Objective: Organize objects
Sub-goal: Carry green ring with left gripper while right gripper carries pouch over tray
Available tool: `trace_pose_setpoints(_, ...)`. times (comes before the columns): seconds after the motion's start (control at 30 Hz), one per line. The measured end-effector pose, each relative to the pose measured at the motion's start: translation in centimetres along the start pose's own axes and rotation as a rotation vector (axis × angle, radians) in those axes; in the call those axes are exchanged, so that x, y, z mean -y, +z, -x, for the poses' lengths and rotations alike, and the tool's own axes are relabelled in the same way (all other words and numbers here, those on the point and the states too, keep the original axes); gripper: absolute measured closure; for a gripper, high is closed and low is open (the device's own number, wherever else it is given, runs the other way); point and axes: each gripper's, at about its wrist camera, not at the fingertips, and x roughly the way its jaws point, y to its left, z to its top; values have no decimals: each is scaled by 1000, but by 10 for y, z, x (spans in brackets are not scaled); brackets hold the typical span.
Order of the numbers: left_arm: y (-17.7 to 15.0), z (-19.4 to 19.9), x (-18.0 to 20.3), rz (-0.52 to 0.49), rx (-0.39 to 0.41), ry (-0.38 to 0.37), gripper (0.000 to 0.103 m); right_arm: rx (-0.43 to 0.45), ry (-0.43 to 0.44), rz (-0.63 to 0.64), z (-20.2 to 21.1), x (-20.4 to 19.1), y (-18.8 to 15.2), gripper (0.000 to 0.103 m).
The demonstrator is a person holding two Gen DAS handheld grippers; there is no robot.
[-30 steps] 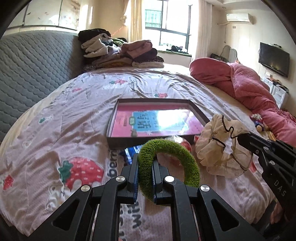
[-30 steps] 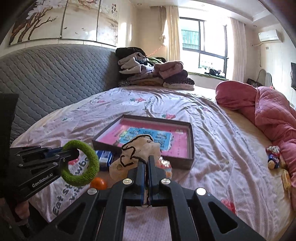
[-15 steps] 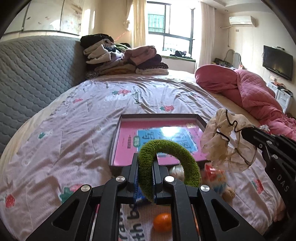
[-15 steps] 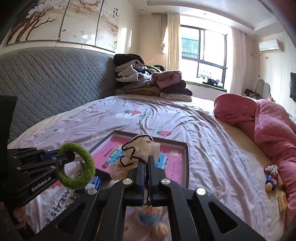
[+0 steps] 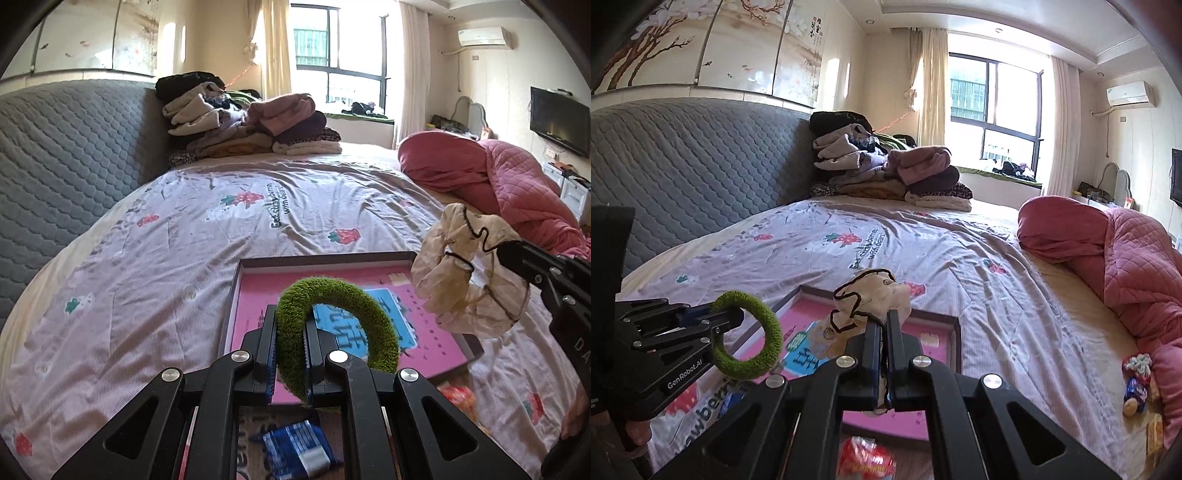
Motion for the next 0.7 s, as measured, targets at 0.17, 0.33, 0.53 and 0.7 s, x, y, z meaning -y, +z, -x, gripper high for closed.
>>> trace_pose_setpoints(0.17,16,-24,-3,-4,-11,15,92,-18,-4,-2,-24,5,9,100)
trace_pose_setpoints(0.33,25,-50,-5,-4,-42,10,92,-69,-2,-7,-53,8,7,100)
trace_pose_setpoints(0.53,24,-87,-4,-8,-95,9,92,-150,6,-25,-89,15,-4,100)
trace_pose_setpoints(0.7,19,-120,-4,-22,-157,20,92,-234,-8,-34,-118,22,-13,100)
